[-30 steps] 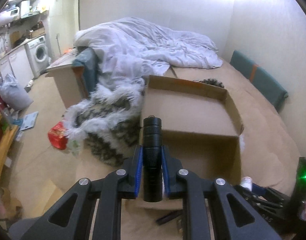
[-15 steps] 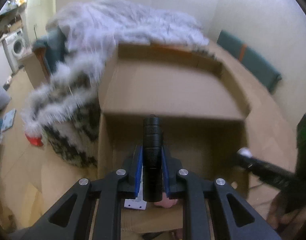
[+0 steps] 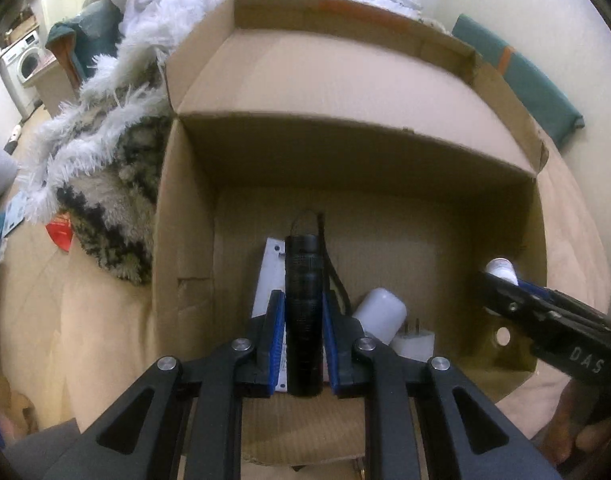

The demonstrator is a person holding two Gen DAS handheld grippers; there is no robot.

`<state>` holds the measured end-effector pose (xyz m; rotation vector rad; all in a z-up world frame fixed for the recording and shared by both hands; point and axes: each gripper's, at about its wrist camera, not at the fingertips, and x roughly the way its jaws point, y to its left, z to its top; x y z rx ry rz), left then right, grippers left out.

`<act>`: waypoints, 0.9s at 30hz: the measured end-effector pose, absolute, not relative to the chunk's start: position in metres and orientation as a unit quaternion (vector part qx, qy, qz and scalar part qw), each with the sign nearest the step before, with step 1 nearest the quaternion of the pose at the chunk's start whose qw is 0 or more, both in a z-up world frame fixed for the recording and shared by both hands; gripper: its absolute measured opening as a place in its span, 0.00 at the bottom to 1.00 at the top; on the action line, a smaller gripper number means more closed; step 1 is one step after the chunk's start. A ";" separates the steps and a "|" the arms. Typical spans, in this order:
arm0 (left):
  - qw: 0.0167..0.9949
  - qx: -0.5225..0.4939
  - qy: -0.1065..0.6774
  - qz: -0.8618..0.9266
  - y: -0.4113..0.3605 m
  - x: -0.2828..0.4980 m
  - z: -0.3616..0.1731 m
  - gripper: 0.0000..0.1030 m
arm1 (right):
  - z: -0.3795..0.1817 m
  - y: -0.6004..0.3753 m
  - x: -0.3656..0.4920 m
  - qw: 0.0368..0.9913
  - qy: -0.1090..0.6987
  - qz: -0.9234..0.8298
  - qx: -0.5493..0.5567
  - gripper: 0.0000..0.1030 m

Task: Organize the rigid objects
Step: 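Carry the flashlight and pill bottle with both tools down into the box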

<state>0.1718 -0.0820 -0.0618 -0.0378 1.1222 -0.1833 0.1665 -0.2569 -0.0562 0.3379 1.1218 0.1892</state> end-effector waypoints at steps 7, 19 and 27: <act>0.818 -0.027 0.569 -0.080 -0.082 0.179 -0.082 0.16 | -0.062 -0.246 0.173 0.829 0.538 0.081 0.131 0.54; 0.821 -0.013 0.565 -0.081 -0.093 0.176 -0.090 0.16 | -0.069 -0.235 0.176 0.822 0.552 0.078 0.116 0.54; 0.826 -0.007 0.557 -0.084 -0.103 0.172 -0.081 0.16 | -0.070 -0.238 0.179 0.818 0.553 0.082 0.137 0.58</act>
